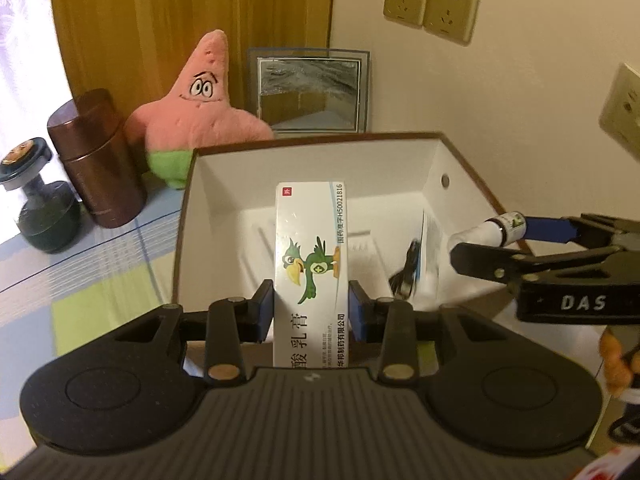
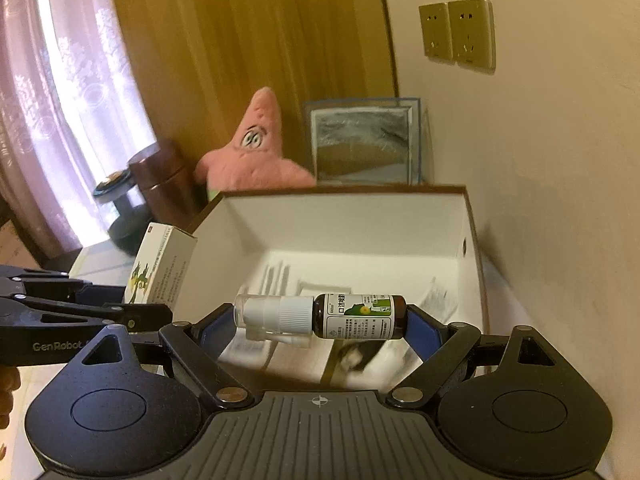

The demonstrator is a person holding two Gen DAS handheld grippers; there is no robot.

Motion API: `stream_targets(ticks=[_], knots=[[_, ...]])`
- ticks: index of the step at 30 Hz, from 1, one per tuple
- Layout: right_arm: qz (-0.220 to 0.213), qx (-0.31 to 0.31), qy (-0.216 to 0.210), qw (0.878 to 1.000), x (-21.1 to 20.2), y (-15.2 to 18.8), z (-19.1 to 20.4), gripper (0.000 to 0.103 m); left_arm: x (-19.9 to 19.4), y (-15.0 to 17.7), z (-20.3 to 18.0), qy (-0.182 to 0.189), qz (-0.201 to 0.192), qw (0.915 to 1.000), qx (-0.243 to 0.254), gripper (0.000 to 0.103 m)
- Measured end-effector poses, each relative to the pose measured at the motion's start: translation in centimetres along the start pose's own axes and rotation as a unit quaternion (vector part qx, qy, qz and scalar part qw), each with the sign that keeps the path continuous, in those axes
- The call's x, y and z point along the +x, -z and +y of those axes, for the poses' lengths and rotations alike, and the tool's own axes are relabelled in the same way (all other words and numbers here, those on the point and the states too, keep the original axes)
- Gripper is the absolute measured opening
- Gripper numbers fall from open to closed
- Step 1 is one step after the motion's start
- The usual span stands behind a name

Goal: Organize rigid objects
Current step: 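Carry the cream box and spray bottle over the brown box with both tools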

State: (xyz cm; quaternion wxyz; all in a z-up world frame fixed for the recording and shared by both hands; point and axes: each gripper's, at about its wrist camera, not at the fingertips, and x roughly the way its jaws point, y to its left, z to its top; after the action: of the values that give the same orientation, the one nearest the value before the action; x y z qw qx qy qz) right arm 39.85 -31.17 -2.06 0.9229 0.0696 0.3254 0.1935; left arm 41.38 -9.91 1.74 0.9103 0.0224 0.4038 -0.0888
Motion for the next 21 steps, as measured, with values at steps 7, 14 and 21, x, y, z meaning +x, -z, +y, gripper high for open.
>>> stream_targets(ticks=[7, 14, 21], knots=[[0.015, 0.011, 0.013, 1.0, 4.5, -2.9, -2.7, 0.086, 5.0, -3.3, 0.2, 0.012, 0.029, 0.9992, -0.024, 0.033], [0.04, 0.019, 0.025, 0.999, 9.0, -4.6, -4.7, 0.086, 9.6, -6.4, 0.2, 0.007, 0.042, 0.9988, -0.022, 0.033], [0.07, 0.028, 0.029, 0.997, 12.7, -5.4, -5.9, 0.086, 13.6, -7.9, 0.7, -0.006, 0.055, 0.9983, -0.02, 0.033]])
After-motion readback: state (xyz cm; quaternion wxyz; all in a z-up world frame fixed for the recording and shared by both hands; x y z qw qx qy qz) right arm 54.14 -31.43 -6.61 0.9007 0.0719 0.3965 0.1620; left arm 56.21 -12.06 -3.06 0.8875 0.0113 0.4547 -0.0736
